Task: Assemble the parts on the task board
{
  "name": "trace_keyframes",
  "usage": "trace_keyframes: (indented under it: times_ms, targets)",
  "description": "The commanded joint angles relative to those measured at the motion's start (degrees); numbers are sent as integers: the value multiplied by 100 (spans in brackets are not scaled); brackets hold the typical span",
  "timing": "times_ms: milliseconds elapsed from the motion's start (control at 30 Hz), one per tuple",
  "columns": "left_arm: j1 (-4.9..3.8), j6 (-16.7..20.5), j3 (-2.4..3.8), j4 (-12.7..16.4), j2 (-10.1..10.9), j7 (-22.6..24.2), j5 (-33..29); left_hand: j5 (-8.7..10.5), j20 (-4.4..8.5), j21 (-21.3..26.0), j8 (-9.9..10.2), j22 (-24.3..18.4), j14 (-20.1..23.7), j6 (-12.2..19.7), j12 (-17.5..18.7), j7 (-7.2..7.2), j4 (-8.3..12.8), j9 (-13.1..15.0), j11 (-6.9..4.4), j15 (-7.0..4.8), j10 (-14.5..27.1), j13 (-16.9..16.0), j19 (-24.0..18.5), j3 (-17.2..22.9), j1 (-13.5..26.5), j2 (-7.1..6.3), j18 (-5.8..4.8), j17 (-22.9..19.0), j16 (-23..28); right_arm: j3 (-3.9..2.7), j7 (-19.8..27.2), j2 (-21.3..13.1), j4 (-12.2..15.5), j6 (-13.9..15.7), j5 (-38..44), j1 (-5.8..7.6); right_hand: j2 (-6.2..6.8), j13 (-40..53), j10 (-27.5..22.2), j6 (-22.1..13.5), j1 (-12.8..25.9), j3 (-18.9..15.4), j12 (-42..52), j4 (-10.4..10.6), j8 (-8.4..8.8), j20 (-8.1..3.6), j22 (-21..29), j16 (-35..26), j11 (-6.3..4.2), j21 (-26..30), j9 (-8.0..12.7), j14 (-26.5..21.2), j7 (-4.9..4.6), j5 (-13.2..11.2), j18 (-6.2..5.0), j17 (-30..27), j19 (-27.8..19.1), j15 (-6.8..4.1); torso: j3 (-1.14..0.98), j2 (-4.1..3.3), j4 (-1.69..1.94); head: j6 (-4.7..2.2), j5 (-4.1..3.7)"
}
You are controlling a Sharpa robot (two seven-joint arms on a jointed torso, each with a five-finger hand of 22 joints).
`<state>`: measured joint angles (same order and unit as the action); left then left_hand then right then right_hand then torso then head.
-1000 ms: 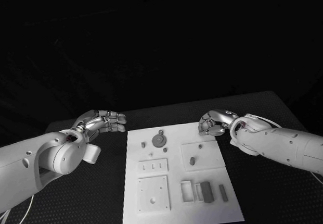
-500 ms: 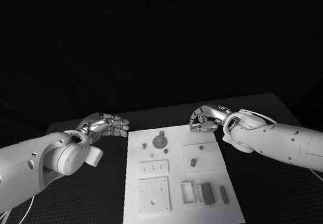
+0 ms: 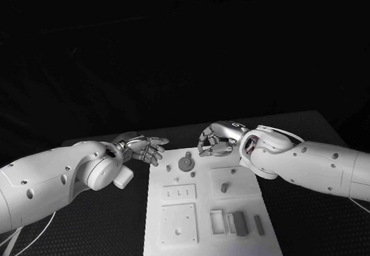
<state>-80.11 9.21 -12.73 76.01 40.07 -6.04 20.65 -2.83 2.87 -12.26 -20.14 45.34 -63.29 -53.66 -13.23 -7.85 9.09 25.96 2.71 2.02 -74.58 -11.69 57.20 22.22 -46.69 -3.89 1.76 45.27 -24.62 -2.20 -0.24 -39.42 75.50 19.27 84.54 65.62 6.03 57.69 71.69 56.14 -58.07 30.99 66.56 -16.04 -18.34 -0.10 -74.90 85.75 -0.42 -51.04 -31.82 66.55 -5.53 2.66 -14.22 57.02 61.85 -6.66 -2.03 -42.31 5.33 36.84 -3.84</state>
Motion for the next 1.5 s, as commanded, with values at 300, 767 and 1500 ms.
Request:
trace_keyframes:
  times_ms: [300, 767, 1500]
  targets:
    - [-29, -340, -7, 9, -183, -749, 590, 53, 563, -1112, -12, 929, -758, -249, -2542, 301, 149, 65, -440, -739, -545, -2047, 1120, -454, 10, 16, 185, 1380, -2151, 35, -246, 225, 193, -296, 210, 0, -8, -7, 18, 35, 49, -4, 5, 17, -19, 2, -63, 21, -46, -34, -13, 39, 1, 12, -78, -11, 45, -10, 11, 22, -6, 69, 60]
    - [-29, -401, -9, 58, -337, -955, 717, -4, 878, -1853, 105, 1810, -726, -293, -4479, 347, 319, 129, -491, -1021, 148, -3519, 1206, -367, -59, 45, 175, 1586, -3426, 59, -248, 413, 292, -346, 212, 0, -12, -7, 20, 35, 54, 2, 3, 20, -17, -1, -62, 21, -47, -33, -18, 51, 2, 13, -78, -1, 50, -12, 11, 19, -9, 101, 61]
    - [-28, -515, -9, 94, -456, -1078, 825, -5, 919, -1892, 135, 1909, -694, -324, -4569, 347, 383, 150, -491, -1021, 163, -3534, 1202, -294, -64, 72, 145, 1437, -3586, 61, -251, 557, 329, -382, 244, 0, -14, -7, 22, 35, 63, 7, 0, 22, -16, -6, -60, 20, -50, -33, -25, 58, 4, 13, -78, -1, 57, -16, 10, 20, -6, 150, 53]
